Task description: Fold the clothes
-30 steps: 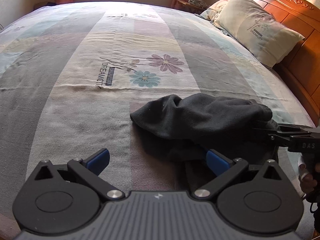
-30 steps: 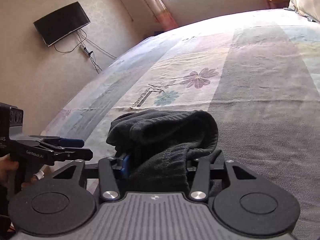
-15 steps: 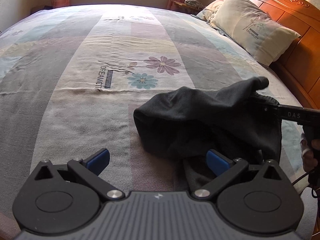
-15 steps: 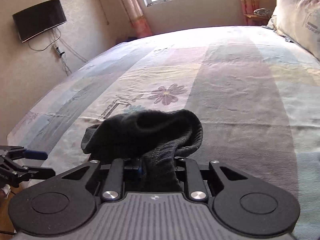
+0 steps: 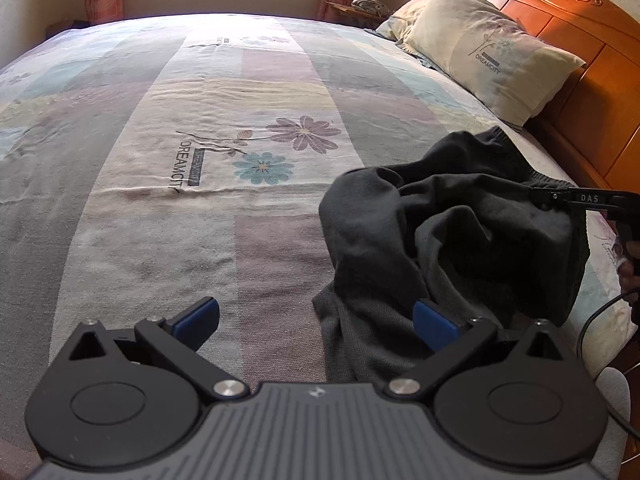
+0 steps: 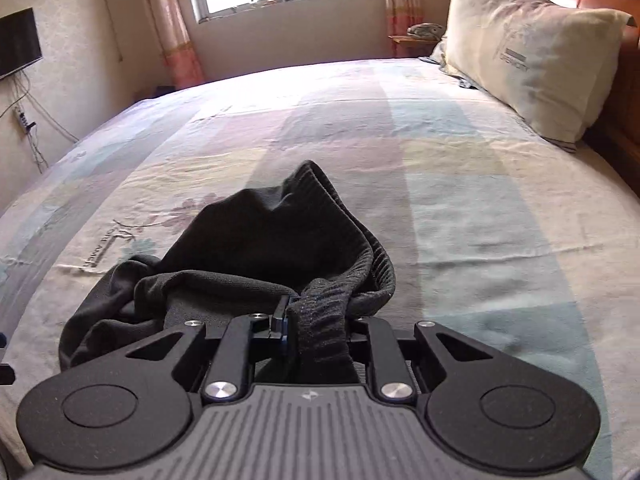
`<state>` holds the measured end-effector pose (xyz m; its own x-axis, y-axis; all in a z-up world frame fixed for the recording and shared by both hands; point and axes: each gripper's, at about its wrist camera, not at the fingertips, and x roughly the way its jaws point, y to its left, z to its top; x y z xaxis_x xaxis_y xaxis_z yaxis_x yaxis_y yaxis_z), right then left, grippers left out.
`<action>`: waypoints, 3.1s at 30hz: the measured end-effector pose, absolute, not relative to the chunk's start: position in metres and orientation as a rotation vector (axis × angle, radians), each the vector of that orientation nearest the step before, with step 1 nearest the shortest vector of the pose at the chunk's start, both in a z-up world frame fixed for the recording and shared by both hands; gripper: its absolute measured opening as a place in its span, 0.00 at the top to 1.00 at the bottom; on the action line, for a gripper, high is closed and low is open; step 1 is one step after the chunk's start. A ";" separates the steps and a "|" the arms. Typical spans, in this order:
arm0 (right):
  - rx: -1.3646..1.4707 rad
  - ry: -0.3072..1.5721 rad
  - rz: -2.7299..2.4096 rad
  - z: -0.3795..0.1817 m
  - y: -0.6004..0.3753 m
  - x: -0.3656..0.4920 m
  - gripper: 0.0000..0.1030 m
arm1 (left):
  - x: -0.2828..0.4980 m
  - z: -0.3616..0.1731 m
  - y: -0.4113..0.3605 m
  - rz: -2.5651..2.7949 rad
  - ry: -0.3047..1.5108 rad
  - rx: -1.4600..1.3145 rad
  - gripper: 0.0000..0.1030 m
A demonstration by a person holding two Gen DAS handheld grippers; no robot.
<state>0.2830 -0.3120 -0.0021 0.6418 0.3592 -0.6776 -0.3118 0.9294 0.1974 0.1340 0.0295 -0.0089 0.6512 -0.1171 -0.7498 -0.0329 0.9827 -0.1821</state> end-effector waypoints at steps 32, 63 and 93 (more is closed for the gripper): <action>0.207 0.891 0.346 -0.009 -0.438 0.310 0.37 | 0.161 -0.003 -0.008 -0.128 0.892 -0.090 0.01; 0.668 1.030 0.811 -0.102 -0.452 0.399 0.13 | 0.220 -0.018 -0.061 -0.202 0.908 -0.022 0.01; 0.567 0.946 0.411 -0.065 -0.503 0.326 0.47 | 0.194 0.004 -0.056 -0.234 0.854 -0.038 0.01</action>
<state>0.3265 -0.5032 -0.0651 0.5266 0.5608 -0.6389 -0.0836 0.7820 0.6176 0.1942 -0.0560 0.0036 0.6330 -0.2195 -0.7424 0.1892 0.9738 -0.1266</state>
